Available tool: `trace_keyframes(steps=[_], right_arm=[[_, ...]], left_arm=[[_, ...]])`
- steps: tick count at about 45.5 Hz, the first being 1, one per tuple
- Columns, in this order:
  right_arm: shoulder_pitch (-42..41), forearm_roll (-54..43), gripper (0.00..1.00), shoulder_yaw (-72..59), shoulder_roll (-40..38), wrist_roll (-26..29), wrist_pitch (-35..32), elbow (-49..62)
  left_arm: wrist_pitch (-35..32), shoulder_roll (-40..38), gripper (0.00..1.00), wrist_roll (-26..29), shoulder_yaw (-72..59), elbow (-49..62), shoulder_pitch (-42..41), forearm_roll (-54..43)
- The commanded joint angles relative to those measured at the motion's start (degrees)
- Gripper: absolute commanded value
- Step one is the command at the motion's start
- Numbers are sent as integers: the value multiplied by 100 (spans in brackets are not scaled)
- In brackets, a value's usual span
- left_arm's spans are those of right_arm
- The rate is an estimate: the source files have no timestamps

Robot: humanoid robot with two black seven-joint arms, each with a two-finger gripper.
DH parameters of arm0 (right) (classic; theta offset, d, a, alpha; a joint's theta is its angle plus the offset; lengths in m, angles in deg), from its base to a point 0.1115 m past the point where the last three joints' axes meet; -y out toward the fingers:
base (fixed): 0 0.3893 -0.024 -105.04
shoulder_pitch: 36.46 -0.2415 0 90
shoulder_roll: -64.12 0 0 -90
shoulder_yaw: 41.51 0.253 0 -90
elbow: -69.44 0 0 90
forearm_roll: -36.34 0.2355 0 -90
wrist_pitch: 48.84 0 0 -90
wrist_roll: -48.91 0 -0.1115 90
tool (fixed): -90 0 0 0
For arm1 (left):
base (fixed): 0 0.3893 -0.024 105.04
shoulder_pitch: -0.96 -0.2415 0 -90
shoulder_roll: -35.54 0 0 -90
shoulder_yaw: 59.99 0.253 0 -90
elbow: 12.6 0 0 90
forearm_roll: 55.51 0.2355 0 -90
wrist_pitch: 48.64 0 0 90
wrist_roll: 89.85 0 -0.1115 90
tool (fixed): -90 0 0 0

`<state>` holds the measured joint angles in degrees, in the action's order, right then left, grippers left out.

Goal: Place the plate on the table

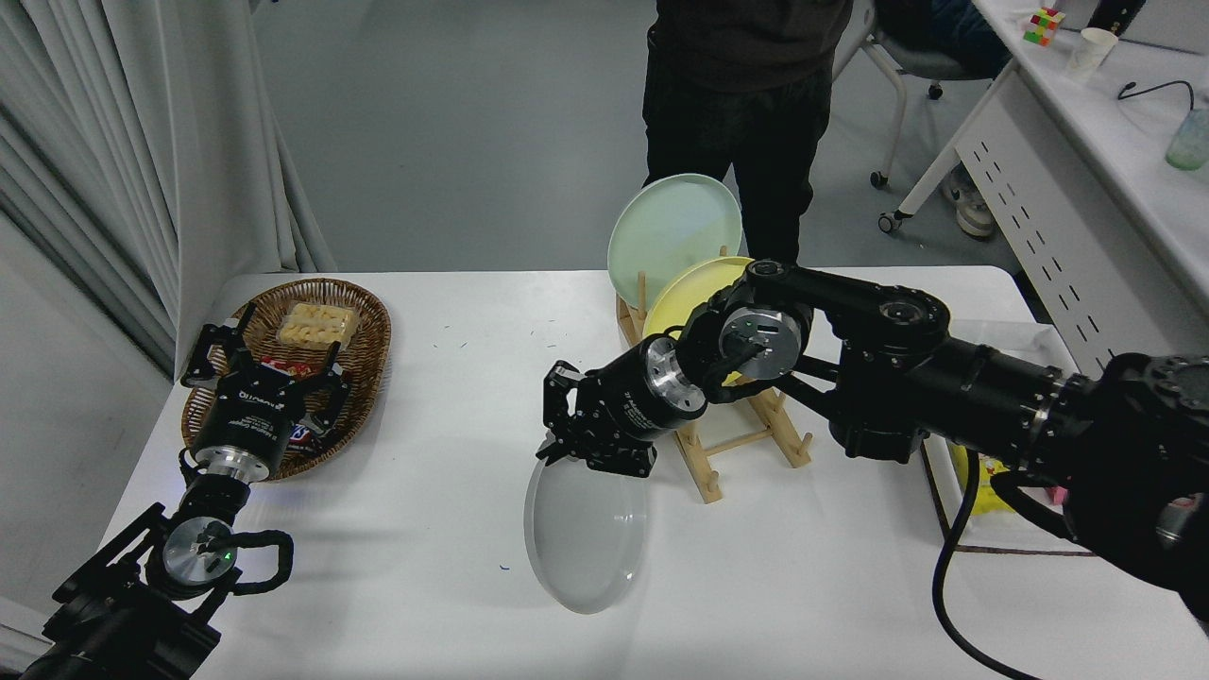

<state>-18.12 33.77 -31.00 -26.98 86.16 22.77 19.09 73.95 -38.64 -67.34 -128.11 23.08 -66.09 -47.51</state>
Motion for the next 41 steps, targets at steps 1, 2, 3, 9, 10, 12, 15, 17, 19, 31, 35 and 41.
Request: trace_keyframes(steps=[1, 2, 3, 9, 10, 12, 15, 17, 19, 31, 35, 41], right_arm=[[64, -51, 0, -23, 110, -595, 20, 385], [82, -86, 0, -40, 110, -691, 20, 464], [91, -139, 0, -67, 110, -814, 20, 560], [82, -490, 0, -137, 110, -1175, 20, 904], [82, -491, 0, -137, 110, -1193, 20, 904], [73, -491, 0, -155, 110, -1202, 20, 886], [73, -491, 0, -164, 110, -1246, 37, 895], [64, -430, 0, -172, 110, -1324, 72, 895], [64, -403, 0, -172, 110, -1412, 186, 886], [64, 607, 0, -366, 110, -1378, 556, 851], [64, 1134, 0, -445, 110, -1325, 810, 851], [64, 2162, 0, -717, 110, -1298, 1197, 851]], left_arm=[[-7, 0, 98, -1, 0, 0, -1, 0], [2, 0, 98, -1, 0, 0, -1, 0], [2, 0, 98, -1, 0, 0, -1, 0], [2, 0, 98, -1, 0, 0, -1, 0], [2, 0, 98, -1, 0, 0, -1, 0], [2, 0, 98, -1, 0, 0, -1, 0], [2, 0, 98, -1, 0, 0, -1, 0], [2, 0, 98, -1, 0, 0, 7, 0], [2, 0, 98, -1, 0, 0, 7, 0], [2, 0, 98, -1, 0, 0, 7, 0], [2, 0, 98, -1, 0, 0, 7, 0], [2, 0, 98, -1, 0, 0, -1, 0]])
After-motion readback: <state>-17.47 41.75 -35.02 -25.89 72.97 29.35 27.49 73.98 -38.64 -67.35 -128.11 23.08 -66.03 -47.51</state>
